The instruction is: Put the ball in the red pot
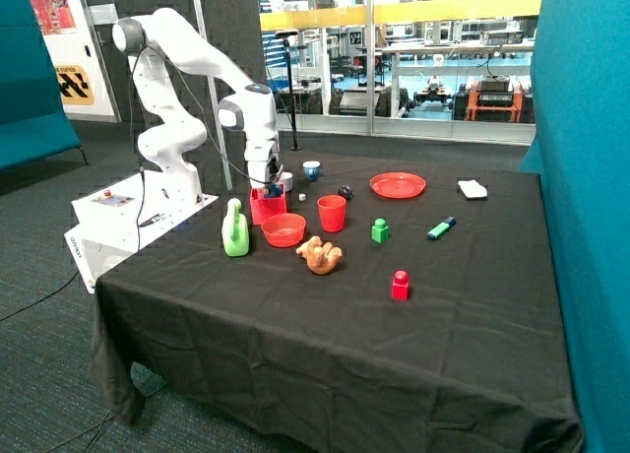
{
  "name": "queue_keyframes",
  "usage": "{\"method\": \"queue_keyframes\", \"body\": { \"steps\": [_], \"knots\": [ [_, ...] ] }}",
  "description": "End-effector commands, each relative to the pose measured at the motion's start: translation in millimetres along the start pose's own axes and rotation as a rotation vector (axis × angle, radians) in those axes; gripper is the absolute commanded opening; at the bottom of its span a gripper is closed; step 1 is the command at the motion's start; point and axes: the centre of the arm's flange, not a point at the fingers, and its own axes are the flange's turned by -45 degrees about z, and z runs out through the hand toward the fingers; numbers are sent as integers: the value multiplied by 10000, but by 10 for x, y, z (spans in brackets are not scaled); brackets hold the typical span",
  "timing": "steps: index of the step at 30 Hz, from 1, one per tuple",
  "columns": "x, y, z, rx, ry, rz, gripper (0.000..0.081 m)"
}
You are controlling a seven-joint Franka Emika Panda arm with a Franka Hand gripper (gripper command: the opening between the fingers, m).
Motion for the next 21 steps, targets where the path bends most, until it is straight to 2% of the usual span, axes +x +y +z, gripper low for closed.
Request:
{"method": "queue_keyframes", "body": {
  "steps": [1,11,21],
  "knots": [
    [-38,18,-33,-27,23,106,808],
    [-6,39,-197,-27,23,67,808],
    [24,-10,-241,-27,22,-73,808]
  ]
}}
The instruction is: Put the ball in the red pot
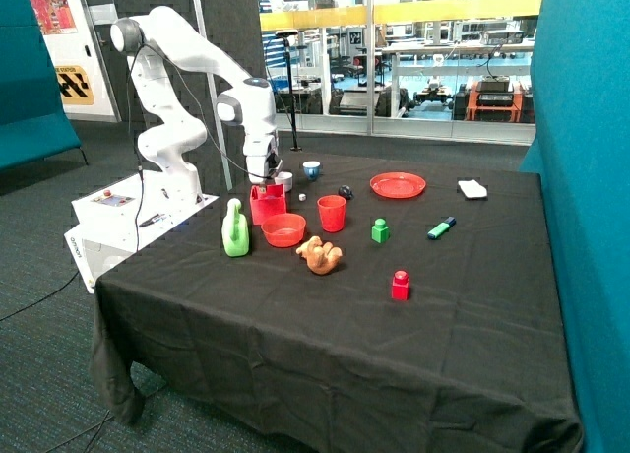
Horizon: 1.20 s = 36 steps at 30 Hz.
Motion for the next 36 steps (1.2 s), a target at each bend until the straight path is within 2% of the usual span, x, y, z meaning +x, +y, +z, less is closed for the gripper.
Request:
{"method": "queue_keyframes", "body": {
  "steps": [1,10,20,27,36],
  "knots": [
    [30,-41,-78,0,-6,-94,808],
    [72,-86,-217,0,-6,-186,808],
    [191,-196,-495,0,-6,-515,808],
    [179,-234,-666,0,-6,-465,808],
    [48,-146,-695,0,-6,-162,808]
  ]
}}
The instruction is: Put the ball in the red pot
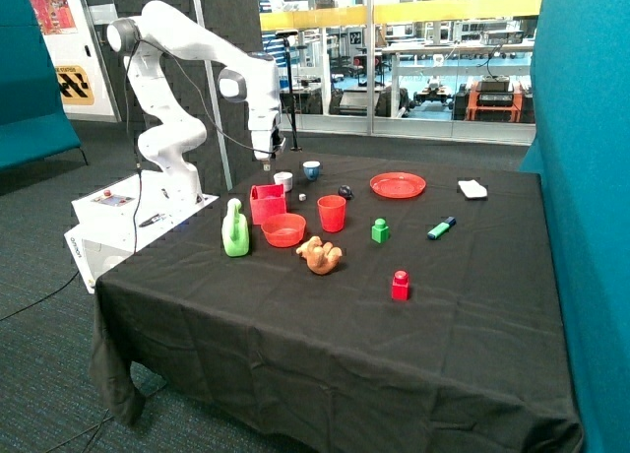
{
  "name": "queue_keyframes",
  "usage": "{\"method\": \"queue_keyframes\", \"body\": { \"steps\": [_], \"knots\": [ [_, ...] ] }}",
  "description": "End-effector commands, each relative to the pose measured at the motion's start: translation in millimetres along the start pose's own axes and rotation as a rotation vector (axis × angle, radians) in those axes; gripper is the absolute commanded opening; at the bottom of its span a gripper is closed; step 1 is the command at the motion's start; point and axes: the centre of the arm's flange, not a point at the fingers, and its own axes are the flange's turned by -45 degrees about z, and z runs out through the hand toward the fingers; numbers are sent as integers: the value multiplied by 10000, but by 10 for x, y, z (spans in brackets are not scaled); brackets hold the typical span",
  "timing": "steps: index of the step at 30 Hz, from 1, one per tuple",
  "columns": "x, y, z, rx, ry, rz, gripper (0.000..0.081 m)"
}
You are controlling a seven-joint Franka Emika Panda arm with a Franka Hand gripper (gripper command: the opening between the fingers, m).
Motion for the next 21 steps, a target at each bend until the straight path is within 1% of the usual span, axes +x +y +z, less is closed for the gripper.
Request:
{"method": "queue_keyframes", "body": {
  "steps": [1,13,18,21],
  "knots": [
    [-86,50,-80,-3,3,191,808],
    [-55,72,-71,-3,3,142,808],
    [-27,59,-36,-3,3,165,808],
    [0,25,-26,-3,3,16,808]
  ]
}}
